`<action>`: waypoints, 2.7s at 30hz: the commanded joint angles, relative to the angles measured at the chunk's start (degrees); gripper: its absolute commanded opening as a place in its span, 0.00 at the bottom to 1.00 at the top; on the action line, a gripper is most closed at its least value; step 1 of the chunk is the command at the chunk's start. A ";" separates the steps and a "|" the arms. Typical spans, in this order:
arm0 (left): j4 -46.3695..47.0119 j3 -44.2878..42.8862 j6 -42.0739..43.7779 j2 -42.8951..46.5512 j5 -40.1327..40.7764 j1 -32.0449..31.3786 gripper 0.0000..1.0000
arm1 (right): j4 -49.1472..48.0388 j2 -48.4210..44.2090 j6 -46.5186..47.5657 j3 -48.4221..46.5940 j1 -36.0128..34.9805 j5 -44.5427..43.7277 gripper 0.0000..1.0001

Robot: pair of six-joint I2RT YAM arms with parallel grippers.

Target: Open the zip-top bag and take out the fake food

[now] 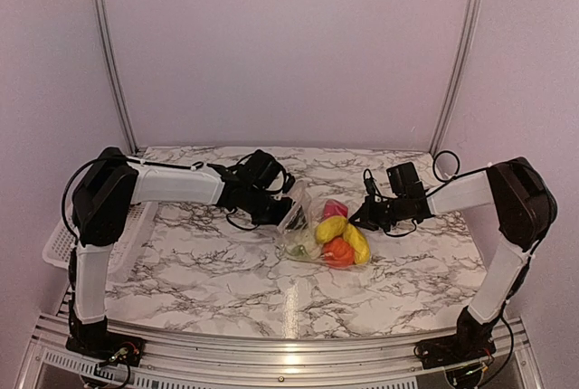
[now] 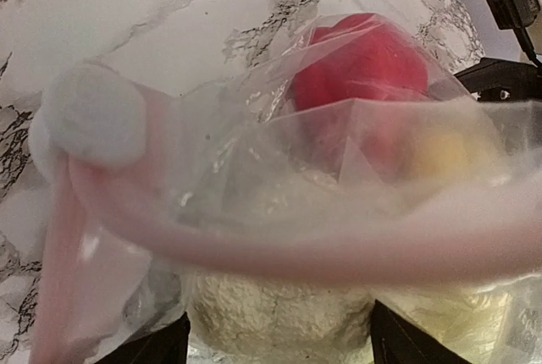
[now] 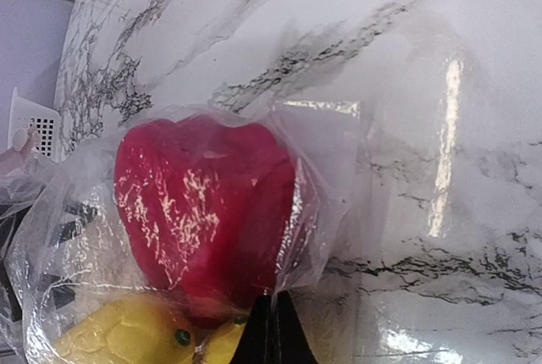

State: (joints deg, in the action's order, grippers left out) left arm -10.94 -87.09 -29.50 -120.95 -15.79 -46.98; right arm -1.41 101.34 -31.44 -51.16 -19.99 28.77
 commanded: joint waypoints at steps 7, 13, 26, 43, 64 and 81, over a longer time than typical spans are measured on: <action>-14.57 -6.92 6.93 -9.10 4.83 -4.03 0.75 | 1.15 -0.26 0.67 -0.39 0.04 1.03 0.00; -12.41 -0.91 6.76 -9.53 2.25 -3.93 0.39 | 1.15 -0.79 0.55 0.31 0.11 0.39 0.00; -10.18 -0.23 5.89 4.41 4.11 -3.94 0.00 | 1.15 -1.45 1.03 1.42 0.26 -1.07 0.00; -9.70 2.48 4.29 14.13 9.25 -2.76 0.00 | 2.40 -2.61 1.63 1.89 0.22 -2.39 0.00; -17.24 5.88 1.03 27.43 21.65 3.83 0.00 | 2.80 -3.12 1.17 2.70 0.31 -3.97 0.00; -27.74 13.75 -2.97 45.48 22.67 26.54 0.00 | 2.47 -2.30 1.29 2.43 0.30 -3.52 0.00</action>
State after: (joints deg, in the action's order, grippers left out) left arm -34.28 -75.07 -30.70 -79.61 6.02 -27.66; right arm 0.51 99.37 -30.41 -48.73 -19.86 26.00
